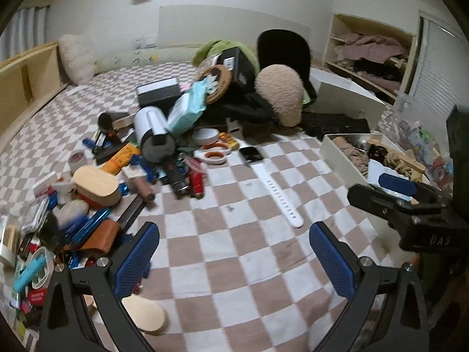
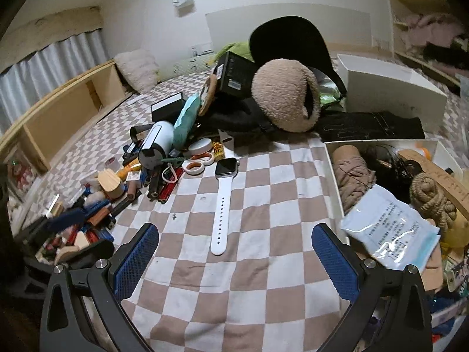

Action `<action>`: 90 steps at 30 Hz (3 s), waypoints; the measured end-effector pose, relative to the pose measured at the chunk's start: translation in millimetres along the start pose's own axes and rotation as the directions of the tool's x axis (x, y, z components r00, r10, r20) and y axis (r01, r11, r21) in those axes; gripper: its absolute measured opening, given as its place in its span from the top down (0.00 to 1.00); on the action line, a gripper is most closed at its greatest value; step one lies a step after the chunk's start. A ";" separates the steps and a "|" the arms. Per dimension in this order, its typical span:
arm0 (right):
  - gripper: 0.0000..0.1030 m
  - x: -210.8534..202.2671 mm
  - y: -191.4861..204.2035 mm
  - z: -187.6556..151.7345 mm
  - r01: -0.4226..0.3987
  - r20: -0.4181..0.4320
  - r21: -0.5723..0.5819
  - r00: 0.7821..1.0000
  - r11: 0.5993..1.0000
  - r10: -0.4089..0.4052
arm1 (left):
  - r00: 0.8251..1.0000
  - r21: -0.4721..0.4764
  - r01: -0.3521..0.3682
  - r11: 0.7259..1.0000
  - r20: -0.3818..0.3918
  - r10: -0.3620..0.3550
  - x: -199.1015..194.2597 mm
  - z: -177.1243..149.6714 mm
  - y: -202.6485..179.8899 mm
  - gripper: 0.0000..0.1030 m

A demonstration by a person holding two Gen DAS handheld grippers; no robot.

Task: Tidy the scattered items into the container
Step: 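Withdraw both tools from the tray back over the pile, then grasp the pale wooden insole with the right tool while the left tool grasps the pink insole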

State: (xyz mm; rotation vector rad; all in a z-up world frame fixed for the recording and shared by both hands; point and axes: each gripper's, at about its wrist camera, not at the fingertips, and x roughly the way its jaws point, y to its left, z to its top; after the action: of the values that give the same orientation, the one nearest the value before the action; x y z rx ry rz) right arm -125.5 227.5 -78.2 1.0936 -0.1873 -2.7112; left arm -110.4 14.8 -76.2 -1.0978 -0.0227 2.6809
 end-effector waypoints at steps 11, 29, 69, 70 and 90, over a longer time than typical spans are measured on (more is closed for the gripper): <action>0.00 22.3 7.3 -15.1 0.001 -0.056 0.000 0.998 1.000 -0.001 | 0.994 -0.129 -0.112 0.985 -0.007 0.112 4.3 -0.6 65.3 0.00; 0.00 49.4 21.1 -39.3 -0.022 -0.148 -0.023 0.989 0.999 0.019 | 0.981 -0.108 -0.181 0.978 -0.086 0.172 20.2 -11.5 125.1 0.02; 0.37 97.4 202.3 -64.5 -0.444 -0.305 -0.325 0.885 0.835 0.351 | 0.997 -0.515 -0.007 0.857 -0.073 -0.036 -52.5 -48.6 217.3 0.43; 0.38 98.2 201.6 -64.4 -0.444 -0.306 -0.324 0.885 0.835 0.352 | 0.995 -0.510 -0.001 0.860 -0.088 -0.051 -52.9 -48.8 217.4 0.44; 0.57 94.2 201.2 -67.9 -0.469 -0.323 -0.320 0.871 0.823 0.370 | 0.929 -0.337 -0.037 0.941 -0.358 -0.092 -51.2 -79.1 177.1 0.52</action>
State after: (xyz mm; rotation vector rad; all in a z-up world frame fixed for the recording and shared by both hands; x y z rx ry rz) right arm -114.6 7.1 -150.6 1.0977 0.1346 -2.0735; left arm -59.1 -175.0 -116.4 -1.6774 -0.4441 2.4542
